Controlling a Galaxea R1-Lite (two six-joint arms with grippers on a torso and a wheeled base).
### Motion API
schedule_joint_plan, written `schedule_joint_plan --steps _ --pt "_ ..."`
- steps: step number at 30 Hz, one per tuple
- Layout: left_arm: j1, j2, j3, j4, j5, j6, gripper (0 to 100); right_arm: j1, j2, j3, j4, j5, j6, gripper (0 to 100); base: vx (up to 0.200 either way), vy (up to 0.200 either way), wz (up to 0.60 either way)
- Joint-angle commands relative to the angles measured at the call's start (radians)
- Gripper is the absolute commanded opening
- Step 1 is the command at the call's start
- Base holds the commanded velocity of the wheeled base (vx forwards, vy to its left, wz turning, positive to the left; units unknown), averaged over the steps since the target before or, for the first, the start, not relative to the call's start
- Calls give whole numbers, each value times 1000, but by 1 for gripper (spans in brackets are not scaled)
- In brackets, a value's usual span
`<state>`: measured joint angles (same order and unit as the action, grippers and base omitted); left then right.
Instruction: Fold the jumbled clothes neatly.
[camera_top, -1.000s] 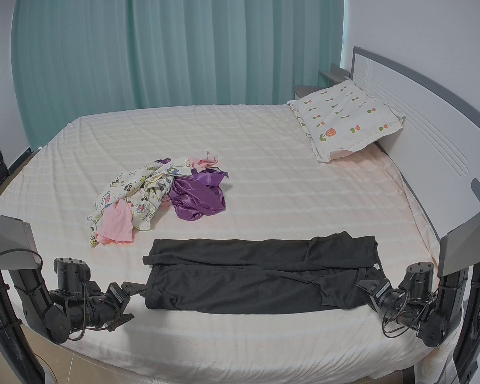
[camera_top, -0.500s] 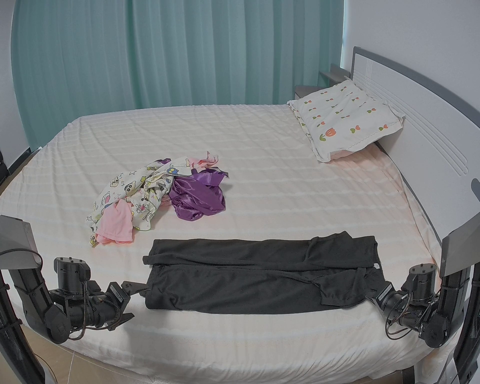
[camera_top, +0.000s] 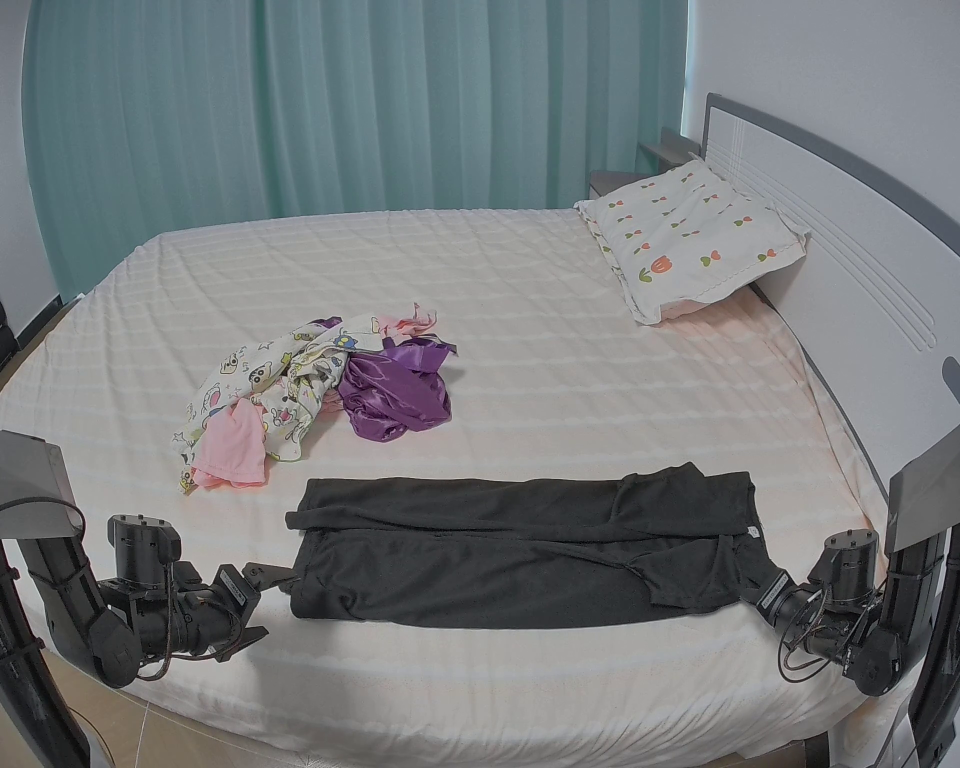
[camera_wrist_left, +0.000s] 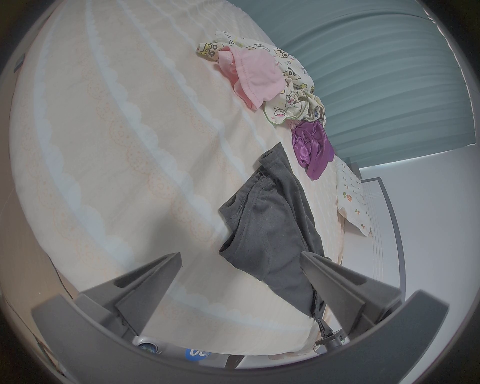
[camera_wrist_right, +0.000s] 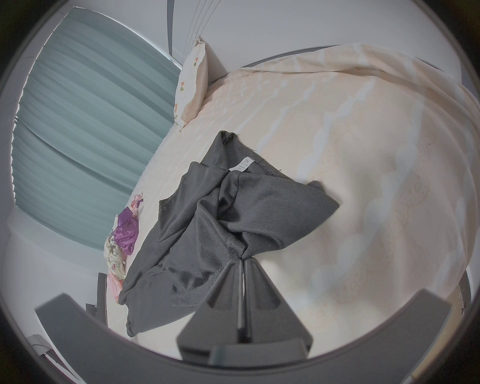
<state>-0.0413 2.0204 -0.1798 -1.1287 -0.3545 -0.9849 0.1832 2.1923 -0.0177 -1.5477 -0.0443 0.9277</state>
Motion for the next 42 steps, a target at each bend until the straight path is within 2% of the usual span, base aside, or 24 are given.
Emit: schedule_joint_plan --steps 1,5,6,13,21,25,36,42 --pt "0 1 0 0 0 0 100 -7 4 18 9 -2 -13 0 0 0 0" --pt "0 1 0 0 0 -1 100 -2 0 18 47 -2 -32 0 0 0 0" --pt "0 1 0 0 0 -1 100 -2 0 18 47 -2 -32 100 0 0 0" --pt "0 1 -1 0 0 -1 100 1 -20 18 34 -3 -32 100 0 0 0" --pt "0 -2 0 0 5 -1 100 -45 -200 13 47 -2 -39 100 0 0 0" --pt "-2 -3 0 0 6 -1 100 -80 -200 4 40 1 -43 100 0 0 0" --pt "-3 -29 -9 0 15 6 100 -82 -198 -7 26 21 -43 100 0 0 0" --pt "-12 -29 -79 1 115 6 100 -76 -195 -11 26 37 -43 100 0 0 0"
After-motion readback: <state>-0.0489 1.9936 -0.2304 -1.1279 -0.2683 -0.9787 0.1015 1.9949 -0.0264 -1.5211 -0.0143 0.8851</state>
